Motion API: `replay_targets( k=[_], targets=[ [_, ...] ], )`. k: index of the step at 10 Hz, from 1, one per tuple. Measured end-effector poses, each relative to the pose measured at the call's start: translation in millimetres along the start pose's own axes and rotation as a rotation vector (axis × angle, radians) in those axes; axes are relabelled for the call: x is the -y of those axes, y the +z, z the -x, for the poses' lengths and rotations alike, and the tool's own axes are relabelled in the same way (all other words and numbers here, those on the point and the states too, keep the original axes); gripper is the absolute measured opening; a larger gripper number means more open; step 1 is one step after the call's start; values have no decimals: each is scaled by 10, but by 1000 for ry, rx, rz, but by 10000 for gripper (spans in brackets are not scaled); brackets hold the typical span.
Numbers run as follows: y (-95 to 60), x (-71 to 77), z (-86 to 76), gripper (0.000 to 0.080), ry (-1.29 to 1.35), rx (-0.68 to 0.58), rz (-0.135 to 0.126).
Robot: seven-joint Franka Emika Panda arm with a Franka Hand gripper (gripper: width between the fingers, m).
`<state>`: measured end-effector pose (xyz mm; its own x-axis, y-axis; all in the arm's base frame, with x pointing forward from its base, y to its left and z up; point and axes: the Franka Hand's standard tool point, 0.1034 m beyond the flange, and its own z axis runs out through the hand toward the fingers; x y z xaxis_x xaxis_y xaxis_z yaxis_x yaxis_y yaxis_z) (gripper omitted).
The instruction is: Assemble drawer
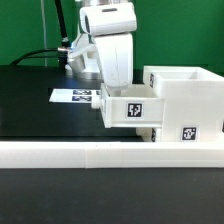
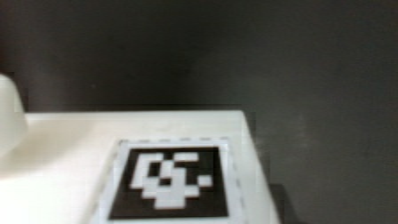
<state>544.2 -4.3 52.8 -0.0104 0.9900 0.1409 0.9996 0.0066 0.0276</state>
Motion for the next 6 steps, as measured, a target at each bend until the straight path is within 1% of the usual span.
replay_targets(
  k=[4, 5, 6],
  targets=[
    [1, 1, 4, 41, -2, 0, 1],
    [15, 18, 24, 41, -49, 0, 10],
    [29, 42, 25, 41, -77, 0, 7]
  ],
)
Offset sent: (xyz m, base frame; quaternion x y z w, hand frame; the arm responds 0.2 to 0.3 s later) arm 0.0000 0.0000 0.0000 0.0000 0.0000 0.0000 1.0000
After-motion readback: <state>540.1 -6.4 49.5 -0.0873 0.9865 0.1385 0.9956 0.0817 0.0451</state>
